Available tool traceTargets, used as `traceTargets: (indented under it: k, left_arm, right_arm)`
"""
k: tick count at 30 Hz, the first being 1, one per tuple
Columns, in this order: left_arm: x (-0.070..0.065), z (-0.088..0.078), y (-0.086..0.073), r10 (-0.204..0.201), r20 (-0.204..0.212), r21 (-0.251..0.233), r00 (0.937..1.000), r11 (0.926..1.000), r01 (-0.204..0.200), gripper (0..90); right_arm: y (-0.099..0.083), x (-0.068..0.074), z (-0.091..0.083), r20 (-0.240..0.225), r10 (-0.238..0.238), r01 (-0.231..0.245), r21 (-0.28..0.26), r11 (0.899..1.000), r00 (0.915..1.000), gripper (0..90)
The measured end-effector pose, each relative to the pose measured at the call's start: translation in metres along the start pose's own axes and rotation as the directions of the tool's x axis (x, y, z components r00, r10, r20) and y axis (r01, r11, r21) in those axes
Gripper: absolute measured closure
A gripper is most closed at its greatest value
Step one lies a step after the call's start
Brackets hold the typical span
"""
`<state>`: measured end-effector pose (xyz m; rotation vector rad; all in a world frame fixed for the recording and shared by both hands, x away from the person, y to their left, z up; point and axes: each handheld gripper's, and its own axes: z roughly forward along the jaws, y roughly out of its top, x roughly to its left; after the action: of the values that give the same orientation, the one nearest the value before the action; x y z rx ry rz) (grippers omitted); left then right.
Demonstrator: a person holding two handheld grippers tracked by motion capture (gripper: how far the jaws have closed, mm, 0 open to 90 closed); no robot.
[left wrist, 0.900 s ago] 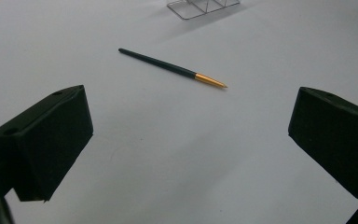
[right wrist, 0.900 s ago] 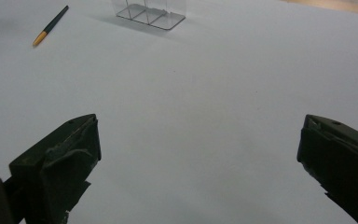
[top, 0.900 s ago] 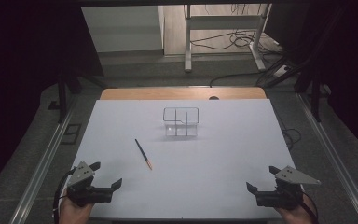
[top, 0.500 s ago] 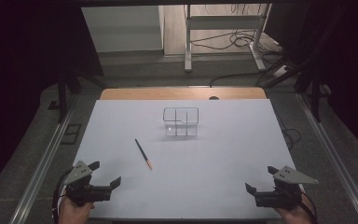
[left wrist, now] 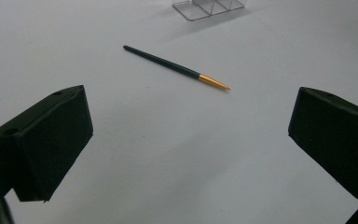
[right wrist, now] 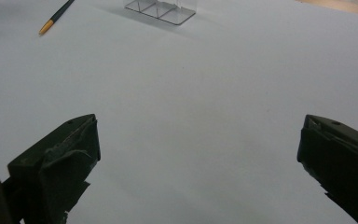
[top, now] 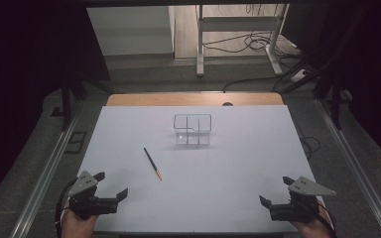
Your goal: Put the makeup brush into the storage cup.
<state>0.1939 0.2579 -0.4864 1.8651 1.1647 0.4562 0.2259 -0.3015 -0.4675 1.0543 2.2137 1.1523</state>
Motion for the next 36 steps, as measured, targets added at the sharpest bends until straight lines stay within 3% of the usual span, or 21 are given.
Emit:
traceTargets:
  k: [9,14,17,36]
  left_arm:
    - [-0.001,-0.001,0.001,-0.005,0.004,-0.009,1.0000,0.9999,0.005,0.0]
    - [-0.003,0.000,0.003,0.041,-0.033,-0.011,0.9986,0.9991,-0.042,0.4]
    - [-0.003,0.002,0.005,0.036,-0.027,-0.010,0.9990,0.9993,-0.036,0.5]
    - [-0.006,0.016,0.017,0.041,-0.025,0.056,0.9988,0.9976,-0.040,2.2]
  right_arm:
    - [0.001,-0.001,-0.002,0.016,0.006,-0.006,-0.019,1.000,0.9999,0.0]
    - [0.001,-0.001,-0.002,0.011,0.008,-0.008,-0.008,1.000,0.9999,0.0]
    - [0.001,-0.001,-0.001,0.012,-0.002,0.002,-0.001,1.000,0.9999,0.0]
    - [0.001,0.001,0.001,0.011,-0.005,0.005,0.024,1.000,0.9999,0.0]
